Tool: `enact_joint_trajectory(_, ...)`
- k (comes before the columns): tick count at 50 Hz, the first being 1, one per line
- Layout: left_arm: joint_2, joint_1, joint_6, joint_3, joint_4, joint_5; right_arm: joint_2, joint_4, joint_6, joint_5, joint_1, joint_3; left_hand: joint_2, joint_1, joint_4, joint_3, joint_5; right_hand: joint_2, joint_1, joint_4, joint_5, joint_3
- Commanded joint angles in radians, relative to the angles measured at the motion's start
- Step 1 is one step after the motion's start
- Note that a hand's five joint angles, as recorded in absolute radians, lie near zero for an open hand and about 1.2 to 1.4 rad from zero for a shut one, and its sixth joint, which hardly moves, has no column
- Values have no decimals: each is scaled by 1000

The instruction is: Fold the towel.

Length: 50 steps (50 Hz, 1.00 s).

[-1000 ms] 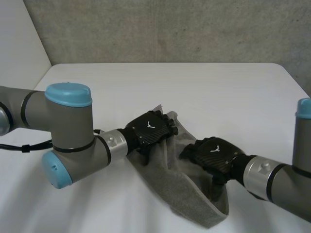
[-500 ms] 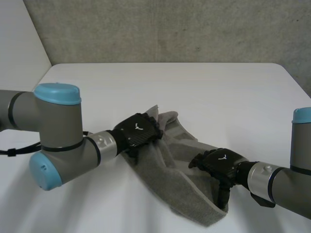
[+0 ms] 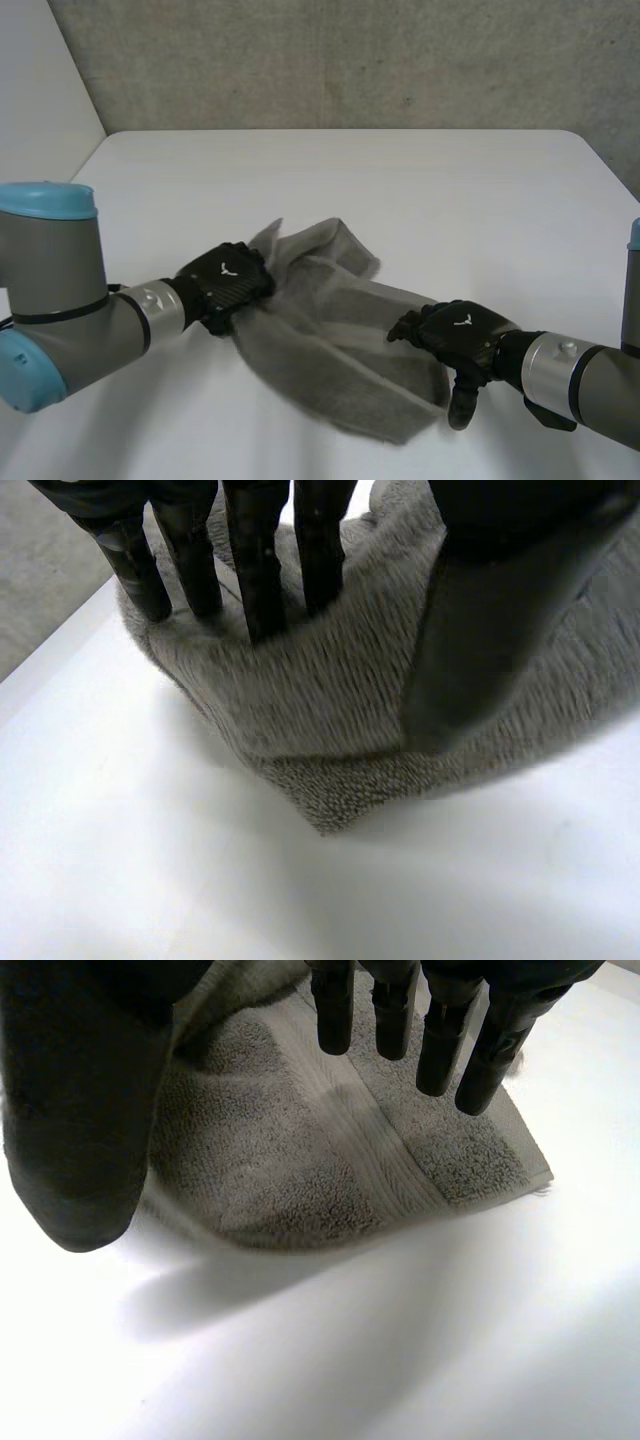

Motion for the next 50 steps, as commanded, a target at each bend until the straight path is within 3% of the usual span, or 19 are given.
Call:
enact_joint_trajectory(1,72,48,-15,-54,4,0,3,-1,6,-8,11,-3,357,399,-54,-49,323,-82,-56,-76,-63,-47)
enact_joint_trajectory(4,103,65,-31,-74,4,-1,3,-4,8,-8,13,-3,513,555,-54,-49,479,-82,-56,-76,-63,-47)
enact_joint_trajectory(6,118,70,-47,-83,5,0,3,-15,16,-15,13,0,568,611,-54,-49,535,250,276,-76,269,-47)
enact_joint_trajectory(7,132,76,-69,-90,5,0,3,-24,26,-23,16,2,569,612,-54,-49,535,292,318,-76,311,-47)
enact_joint_trajectory(14,152,99,-144,-114,18,2,4,-44,48,-50,54,7,569,612,-54,-49,535,114,139,-76,133,-47)
enact_joint_trajectory(26,158,113,-215,-154,76,0,40,-127,126,-54,136,36,569,612,-54,-49,535,190,216,-76,209,-47)
enact_joint_trajectory(28,158,113,-231,-156,82,0,50,-127,172,-54,160,27,569,612,-54,-49,535,443,469,-76,463,-47)
enact_joint_trajectory(29,160,113,-244,-157,85,0,50,-127,172,-54,160,27,569,612,-54,-49,535,445,471,-76,464,-47)
enact_joint_trajectory(31,160,113,-247,-159,85,2,59,-119,192,-57,172,11,569,612,-54,-49,535,1114,1140,-76,1133,-47)
enact_joint_trajectory(37,184,105,-252,-137,87,0,53,-111,187,-58,163,-29,569,612,-54,-49,535,1140,1166,-76,1159,-47)
enact_joint_trajectory(43,191,85,-259,-47,122,-9,50,-95,178,-41,159,-234,569,612,-54,-49,535,1140,1166,-76,1159,-47)
enact_joint_trajectory(46,186,70,-319,74,146,-31,49,-95,193,-12,159,-422,569,612,-54,-49,535,1140,1166,-76,1159,-47)
enact_joint_trajectory(48,186,62,-429,215,156,-84,36,-101,201,15,160,-507,569,612,-54,-49,535,1140,1166,-76,1159,-47)
enact_joint_trajectory(50,192,60,-486,270,159,-107,-31,-160,241,92,163,-611,569,612,-54,-49,535,1140,1166,-76,1159,-47)
